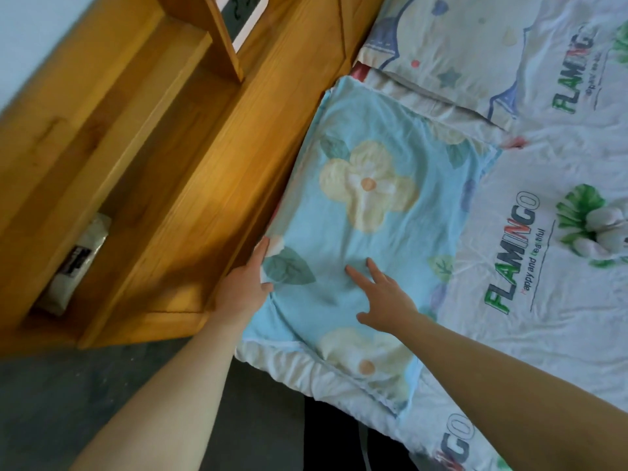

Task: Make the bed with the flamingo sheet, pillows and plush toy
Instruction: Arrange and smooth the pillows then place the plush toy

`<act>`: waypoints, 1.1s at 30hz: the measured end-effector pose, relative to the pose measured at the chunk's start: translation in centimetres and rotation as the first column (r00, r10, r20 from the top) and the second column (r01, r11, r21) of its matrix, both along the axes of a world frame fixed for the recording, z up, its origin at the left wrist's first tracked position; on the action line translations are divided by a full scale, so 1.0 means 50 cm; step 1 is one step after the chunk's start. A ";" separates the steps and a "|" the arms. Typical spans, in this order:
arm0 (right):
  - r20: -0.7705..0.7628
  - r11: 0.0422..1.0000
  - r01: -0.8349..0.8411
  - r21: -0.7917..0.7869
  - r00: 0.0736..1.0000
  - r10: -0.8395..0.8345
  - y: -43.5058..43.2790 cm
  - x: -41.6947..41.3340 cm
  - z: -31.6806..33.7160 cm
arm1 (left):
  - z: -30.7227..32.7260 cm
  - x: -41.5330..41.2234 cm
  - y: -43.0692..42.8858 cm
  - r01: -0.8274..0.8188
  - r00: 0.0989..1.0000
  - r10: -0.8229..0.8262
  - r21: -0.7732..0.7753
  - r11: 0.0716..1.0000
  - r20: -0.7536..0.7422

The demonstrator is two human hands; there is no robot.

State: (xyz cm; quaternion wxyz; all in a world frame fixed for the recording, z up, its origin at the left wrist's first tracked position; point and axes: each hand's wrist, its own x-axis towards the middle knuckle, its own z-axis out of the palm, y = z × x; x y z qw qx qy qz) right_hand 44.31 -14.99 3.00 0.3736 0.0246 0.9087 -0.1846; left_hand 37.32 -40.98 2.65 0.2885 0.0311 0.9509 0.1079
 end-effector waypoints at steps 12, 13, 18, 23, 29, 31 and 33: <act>0.054 0.991 -0.128 -0.040 0.990 0.130 0.017 0.055 -0.008 | 0.031 0.061 0.102 0.229 0.957 -0.271 -0.300 0.926 -0.106; 0.038 0.993 -0.115 -0.030 0.992 0.116 0.019 0.046 -0.007 | 0.023 0.060 0.116 0.286 0.948 -0.311 -0.253 0.924 -0.064; 0.087 0.997 -0.075 -0.024 0.993 0.077 0.049 0.000 -0.006 | -0.003 0.034 0.159 0.347 0.906 -0.263 -0.225 0.911 0.331; 0.067 0.999 0.042 -0.007 0.997 -0.042 0.093 -0.014 -0.012 | 0.036 -0.035 0.234 0.395 0.915 -0.393 -0.375 0.838 0.087; 0.008 0.980 0.196 -0.018 0.981 -0.196 0.136 -0.034 0.010 | 0.058 -0.101 0.324 0.473 0.853 -0.518 -0.324 0.819 -0.062; -0.038 0.967 0.255 -0.028 0.966 -0.256 0.159 -0.044 0.019 | 0.062 -0.116 0.360 0.502 0.827 -0.549 -0.284 0.817 -0.118; -0.088 0.933 0.356 -0.058 0.929 -0.360 0.185 -0.046 0.026 | 0.066 -0.128 0.404 0.549 0.798 -0.587 -0.235 0.802 -0.138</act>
